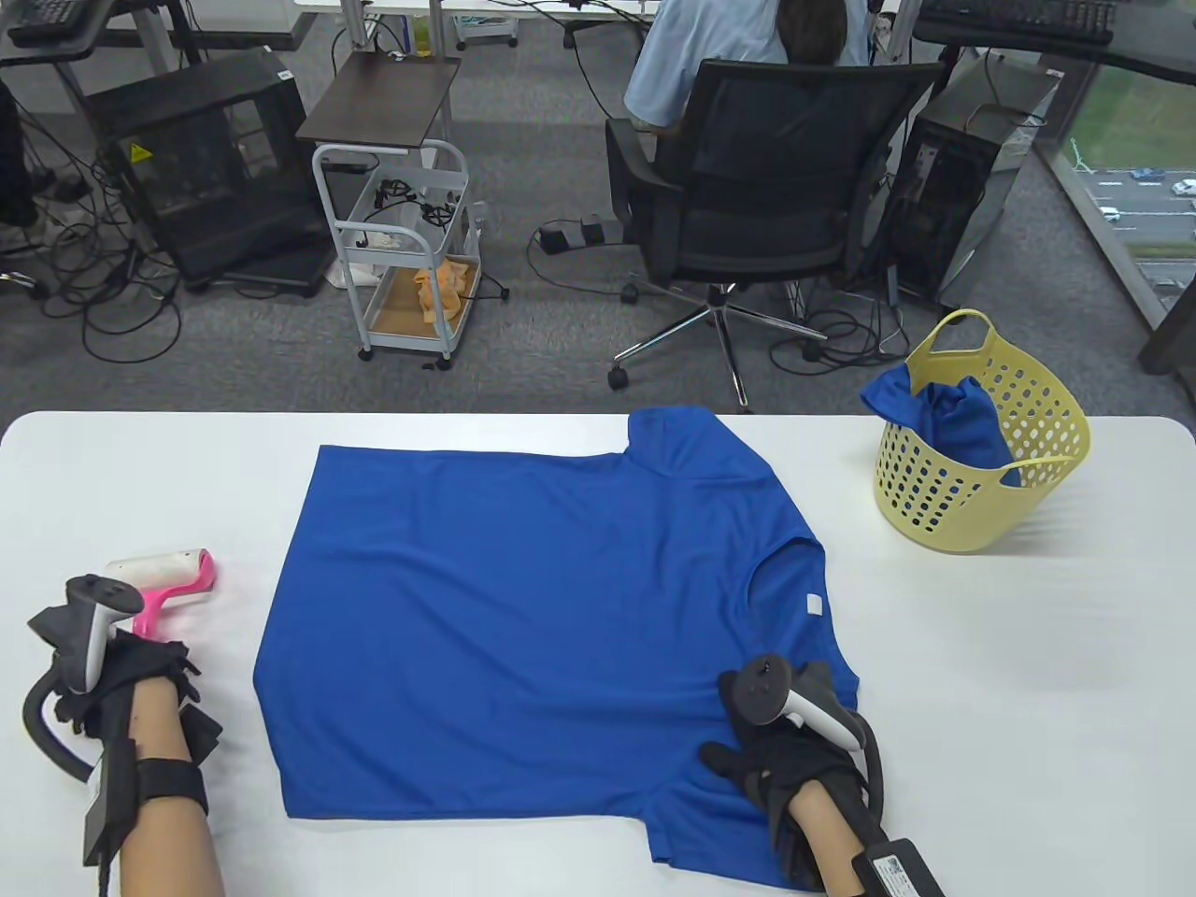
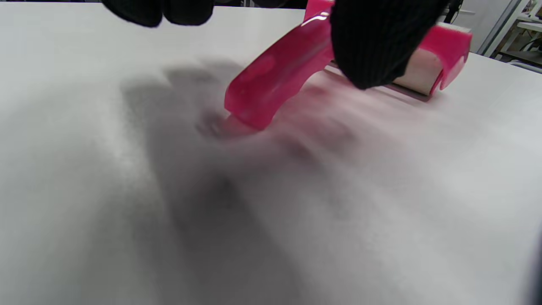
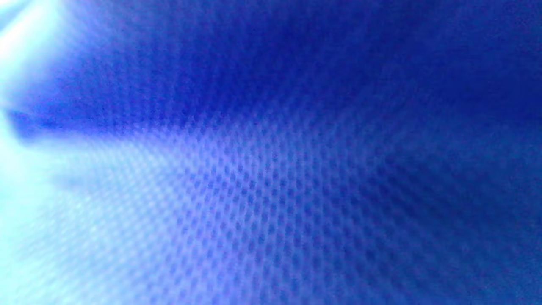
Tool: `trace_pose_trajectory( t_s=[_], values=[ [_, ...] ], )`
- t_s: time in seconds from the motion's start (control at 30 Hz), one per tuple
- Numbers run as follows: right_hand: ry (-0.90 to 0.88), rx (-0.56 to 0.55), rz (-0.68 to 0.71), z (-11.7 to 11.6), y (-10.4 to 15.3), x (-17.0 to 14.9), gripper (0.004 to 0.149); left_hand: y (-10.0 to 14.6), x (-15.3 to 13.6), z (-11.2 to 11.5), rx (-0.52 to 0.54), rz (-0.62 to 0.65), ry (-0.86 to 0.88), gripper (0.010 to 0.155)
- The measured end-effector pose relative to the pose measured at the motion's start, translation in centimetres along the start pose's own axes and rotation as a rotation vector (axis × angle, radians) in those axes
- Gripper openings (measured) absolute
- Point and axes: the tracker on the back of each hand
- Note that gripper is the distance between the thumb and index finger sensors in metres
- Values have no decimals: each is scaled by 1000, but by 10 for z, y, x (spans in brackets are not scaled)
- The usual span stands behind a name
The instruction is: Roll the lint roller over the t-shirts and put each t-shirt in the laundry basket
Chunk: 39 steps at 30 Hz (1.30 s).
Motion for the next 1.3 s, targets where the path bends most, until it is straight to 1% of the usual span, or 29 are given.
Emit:
trace_pose_trajectory(
  t_s=[0.13,0.2,0.23,0.27,0.3,0.37,0.43,0.47,0.5,0.53,0.57,0.6,0.7,0.77,0.8,0.83,0.87,0.93,0.97,1.03,1.1,1.13,1.17,1.27,1.3],
  values=[
    [-4,-2,1,0,0,0,77,-2,-2,11,7,7,17,74],
    [-6,-3,2,0,0,0,77,-2,-1,13,57,4,2,63],
    [-6,-3,2,0,0,0,77,-3,0,13,92,23,-24,61],
    [-7,-3,3,0,0,0,77,-3,0,14,103,32,-37,59],
    [-7,-3,3,0,0,0,77,-2,1,13,109,52,-54,59],
    [-9,-2,4,0,0,0,77,3,2,9,141,101,-30,60],
    [-6,-1,4,0,0,0,77,11,1,1,154,190,80,61],
    [-6,-1,4,0,0,-1,77,13,3,0,134,239,117,60],
    [-6,0,5,0,0,-1,77,18,5,-2,111,277,132,62],
    [-6,0,5,0,0,-1,77,24,7,-6,126,316,118,64],
    [-7,-1,6,0,0,-1,77,33,9,-11,184,354,102,64],
    [-8,-2,6,0,0,-1,77,37,11,-13,204,370,104,64],
    [-7,-2,5,0,0,-1,77,60,17,-24,212,465,129,63],
    [-7,-3,6,0,0,-1,77,79,23,-33,186,547,175,62],
    [-8,-3,5,0,0,-1,77,88,26,-37,155,574,170,61],
    [-8,-2,5,0,0,-1,77,98,30,-40,91,582,124,60],
    [-8,-2,5,0,0,-1,77,105,32,-41,50,584,82,59],
    [-9,-2,5,0,0,-1,77,127,36,-40,-101,513,-71,60],
    [-9,-2,6,0,0,-1,77,138,38,-39,-97,538,-106,59],
    [-8,-1,6,0,0,-1,77,152,42,-38,-47,542,-185,59],
    [-7,-1,6,0,0,-1,77,166,48,-35,5,566,-193,58],
    [-8,0,6,0,0,-1,77,169,50,-34,16,579,-198,58],
    [-7,0,6,-1,0,-1,77,173,53,-32,20,595,-222,59],
    [-8,0,7,-1,0,-1,77,183,62,-19,-54,621,-288,58],
    [-8,0,7,0,0,-1,77,188,65,-15,-52,620,-308,59]
  ],
)
Point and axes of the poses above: the tracker on the back of each hand, its own x axis roughly to the thumb side, its own y axis roughly from the fingertips to the wrist, z = x × y
